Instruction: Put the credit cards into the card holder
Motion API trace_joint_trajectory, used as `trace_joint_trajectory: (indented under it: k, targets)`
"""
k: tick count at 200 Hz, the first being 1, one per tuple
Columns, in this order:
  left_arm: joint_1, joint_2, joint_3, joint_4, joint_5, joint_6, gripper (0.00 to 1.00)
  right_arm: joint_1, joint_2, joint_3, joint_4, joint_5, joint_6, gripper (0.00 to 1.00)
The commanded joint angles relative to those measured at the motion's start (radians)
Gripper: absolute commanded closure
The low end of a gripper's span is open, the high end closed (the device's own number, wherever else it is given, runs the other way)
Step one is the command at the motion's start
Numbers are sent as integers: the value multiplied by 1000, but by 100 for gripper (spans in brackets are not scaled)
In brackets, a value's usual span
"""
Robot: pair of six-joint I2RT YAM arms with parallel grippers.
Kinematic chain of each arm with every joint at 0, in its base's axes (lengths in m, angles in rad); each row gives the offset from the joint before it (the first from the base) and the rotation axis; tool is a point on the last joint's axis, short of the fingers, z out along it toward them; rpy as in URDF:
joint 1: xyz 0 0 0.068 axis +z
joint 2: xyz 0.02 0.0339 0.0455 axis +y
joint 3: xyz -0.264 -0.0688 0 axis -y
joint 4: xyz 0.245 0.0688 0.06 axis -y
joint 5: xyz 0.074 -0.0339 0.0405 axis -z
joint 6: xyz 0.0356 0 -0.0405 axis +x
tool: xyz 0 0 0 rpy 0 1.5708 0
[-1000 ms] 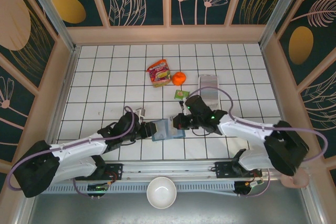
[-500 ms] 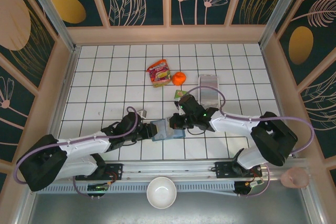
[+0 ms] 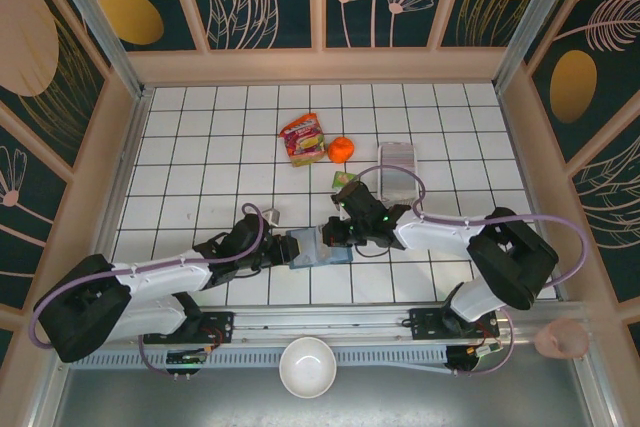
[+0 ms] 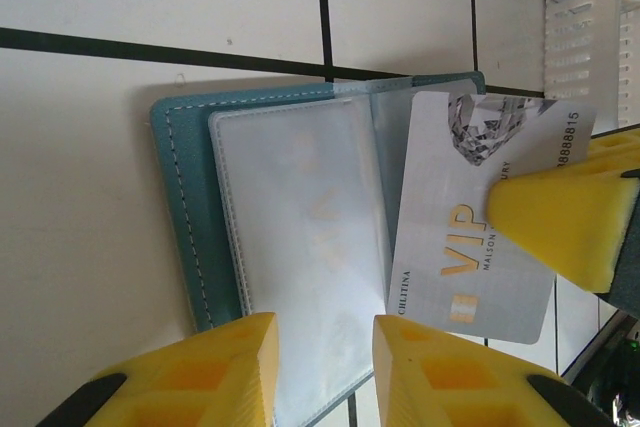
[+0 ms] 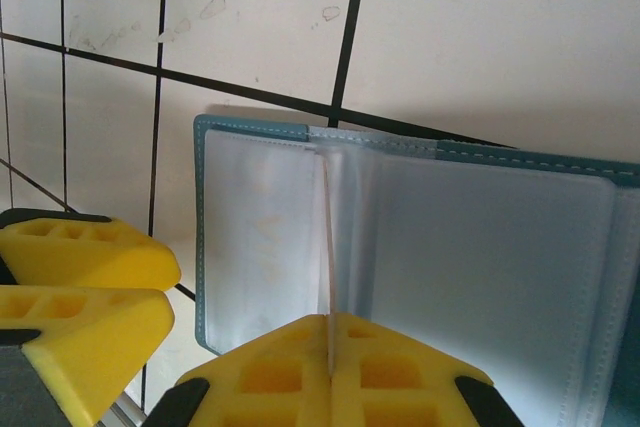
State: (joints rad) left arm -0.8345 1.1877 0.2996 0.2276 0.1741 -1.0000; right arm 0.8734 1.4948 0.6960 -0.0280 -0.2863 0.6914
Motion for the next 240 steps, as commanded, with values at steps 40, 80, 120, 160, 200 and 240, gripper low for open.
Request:
trace_joint_trajectory:
  k: [40, 80, 120, 160, 200, 240]
  targets:
    - [-3, 3, -11, -21, -39, 9, 71, 6, -14, -1, 45, 6, 31, 100]
    - [-2, 7, -12, -26, -47, 12, 71, 6, -5, -10, 70, -4, 48, 100]
    - [-3, 24, -10, -19, -46, 15, 72, 6, -3, -24, 81, -11, 68, 100]
    - [-2, 39, -6, -11, -44, 22, 72, 6, -4, -34, 47, 15, 70, 100]
    - [-2, 52, -7, -5, -39, 22, 73, 7, -6, -44, 45, 23, 76, 100]
    - [-2, 61, -10, 2, -34, 21, 74, 12, 9, -55, 92, 1, 102, 100]
